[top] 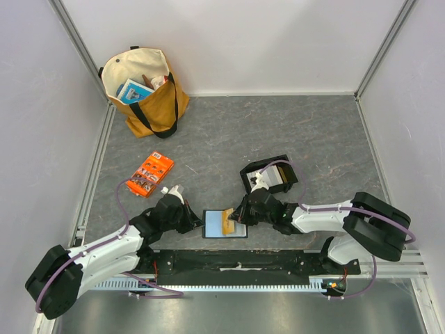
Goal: Put the credit cards into the card holder
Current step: Insert the credit card into the card holder.
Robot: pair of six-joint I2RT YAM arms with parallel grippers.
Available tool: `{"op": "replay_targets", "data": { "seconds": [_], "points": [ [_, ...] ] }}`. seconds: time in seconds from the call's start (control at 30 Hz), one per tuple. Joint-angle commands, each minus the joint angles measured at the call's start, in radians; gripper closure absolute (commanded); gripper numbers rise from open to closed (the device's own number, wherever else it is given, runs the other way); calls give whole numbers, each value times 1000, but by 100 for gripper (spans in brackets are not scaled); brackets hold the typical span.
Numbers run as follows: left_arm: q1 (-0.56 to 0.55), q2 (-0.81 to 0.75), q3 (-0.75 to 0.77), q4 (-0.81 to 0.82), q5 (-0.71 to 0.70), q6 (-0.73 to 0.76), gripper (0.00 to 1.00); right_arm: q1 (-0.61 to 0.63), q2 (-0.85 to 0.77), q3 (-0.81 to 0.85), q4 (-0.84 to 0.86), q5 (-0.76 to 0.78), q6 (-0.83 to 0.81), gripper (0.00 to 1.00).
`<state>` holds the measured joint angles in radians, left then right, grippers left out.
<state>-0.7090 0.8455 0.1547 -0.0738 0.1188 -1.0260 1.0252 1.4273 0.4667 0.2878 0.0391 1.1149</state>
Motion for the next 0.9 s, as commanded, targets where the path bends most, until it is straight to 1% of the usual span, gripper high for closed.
{"op": "replay_targets", "data": {
  "seconds": [0.0,0.1,0.2,0.27,0.43,0.6,0.7,0.8,0.87],
  "points": [
    [-4,6,17,3,-16,24,98,-4,19,-37,103,-28,51,100],
    [-3,0,16,-1,-16,21,98,-4,-7,-45,91,-15,60,100],
    [-3,-5,13,0,-19,20,98,-5,4,-33,50,-8,54,100],
    [-3,-5,14,0,-18,20,98,-5,24,-42,56,-11,71,100],
    [-3,-5,11,3,-13,21,98,-4,68,-77,138,-24,97,100],
    [-3,-8,5,8,-13,15,98,3,73,-92,168,2,117,100],
    [-3,-6,2,14,-13,12,98,7,99,-92,211,-13,129,100],
    [-3,-6,5,9,-15,12,98,19,102,-114,289,-19,164,100],
    [-3,-10,5,5,-19,11,98,19,108,-106,290,-34,171,100]
  ]
}}
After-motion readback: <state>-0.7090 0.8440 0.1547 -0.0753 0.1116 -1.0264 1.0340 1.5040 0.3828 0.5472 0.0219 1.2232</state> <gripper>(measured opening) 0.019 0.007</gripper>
